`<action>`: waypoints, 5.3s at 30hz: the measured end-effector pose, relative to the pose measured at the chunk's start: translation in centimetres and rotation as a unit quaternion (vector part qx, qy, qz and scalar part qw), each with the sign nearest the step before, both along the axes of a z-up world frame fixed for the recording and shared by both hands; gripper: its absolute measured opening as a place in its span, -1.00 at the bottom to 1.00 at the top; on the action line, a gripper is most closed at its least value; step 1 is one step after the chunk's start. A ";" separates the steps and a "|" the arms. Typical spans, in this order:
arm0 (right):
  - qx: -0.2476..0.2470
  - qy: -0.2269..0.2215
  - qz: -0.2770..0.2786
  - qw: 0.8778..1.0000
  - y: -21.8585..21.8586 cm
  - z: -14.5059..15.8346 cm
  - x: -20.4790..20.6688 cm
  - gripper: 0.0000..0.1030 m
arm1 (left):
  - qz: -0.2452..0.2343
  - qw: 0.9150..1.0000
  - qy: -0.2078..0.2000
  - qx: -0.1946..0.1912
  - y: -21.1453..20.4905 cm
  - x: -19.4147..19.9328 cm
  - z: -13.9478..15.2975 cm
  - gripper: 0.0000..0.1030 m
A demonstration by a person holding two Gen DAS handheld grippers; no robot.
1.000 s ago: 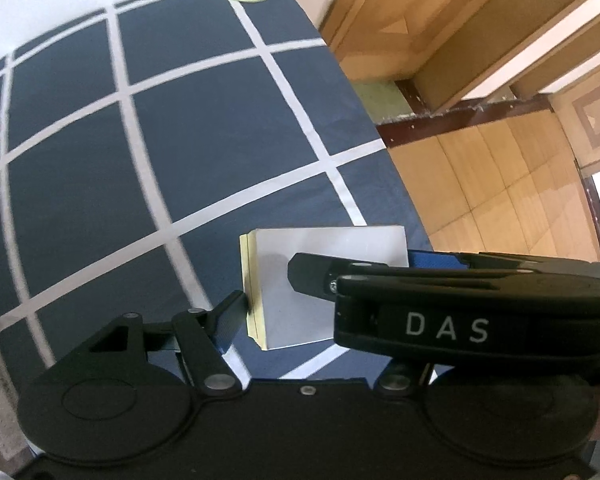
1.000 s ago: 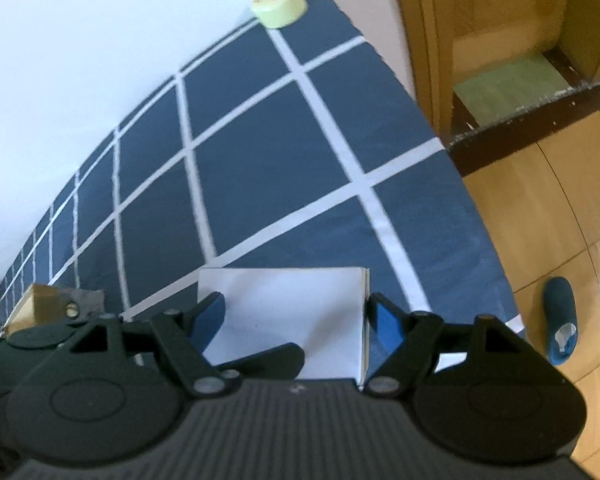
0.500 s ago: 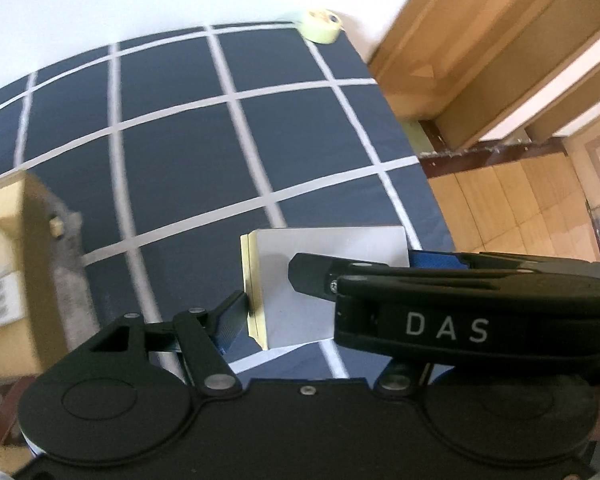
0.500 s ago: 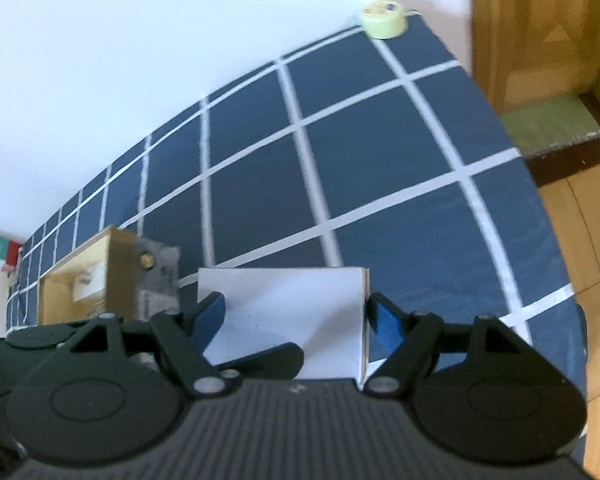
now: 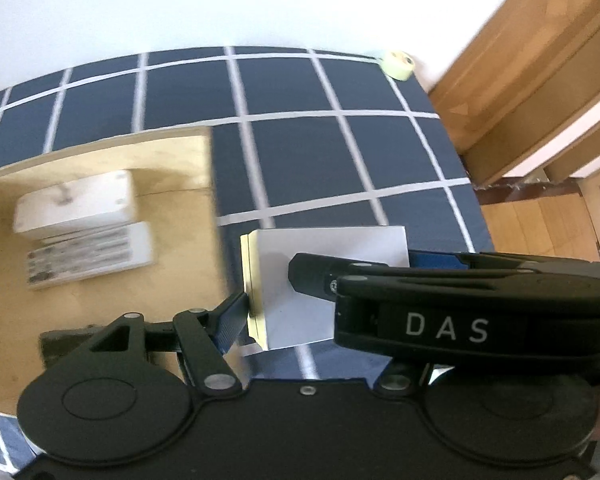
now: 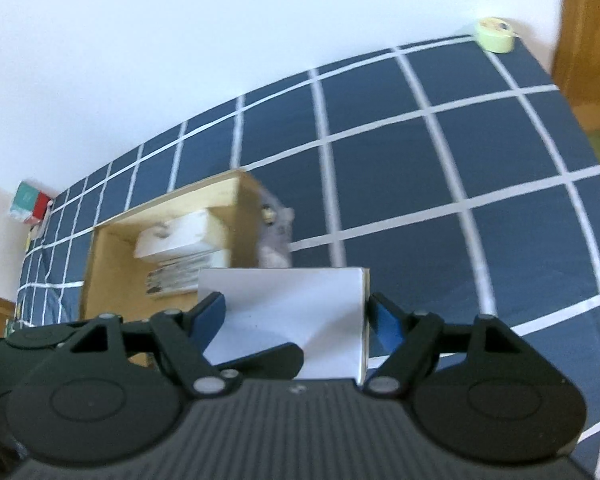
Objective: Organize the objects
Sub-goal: 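Carry the held white box with both tools over the cardboard box, then lower the white box into the cardboard box and open both tools, then lift both tools out and move toward the white air-conditioner remote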
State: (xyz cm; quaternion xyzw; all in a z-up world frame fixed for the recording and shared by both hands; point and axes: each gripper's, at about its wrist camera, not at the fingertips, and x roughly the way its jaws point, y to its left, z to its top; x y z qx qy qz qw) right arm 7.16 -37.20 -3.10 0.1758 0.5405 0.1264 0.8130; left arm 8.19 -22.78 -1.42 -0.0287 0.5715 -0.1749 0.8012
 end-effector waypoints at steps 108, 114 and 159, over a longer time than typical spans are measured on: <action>-0.051 -0.019 0.078 0.995 8.4 1.8 -0.5 1.00 | 0.168 0.982 0.011 0.085 10.4 -4.3 -0.9 1.00; -0.054 -0.021 0.100 0.993 4.0 2.0 -1.2 1.00 | 0.193 0.977 0.007 0.096 6.2 -6.1 -1.0 1.00; -0.111 -0.013 0.185 0.976 -11.1 2.2 -16.8 1.00 | 0.279 0.954 0.022 0.112 -8.4 -23.5 -3.3 1.00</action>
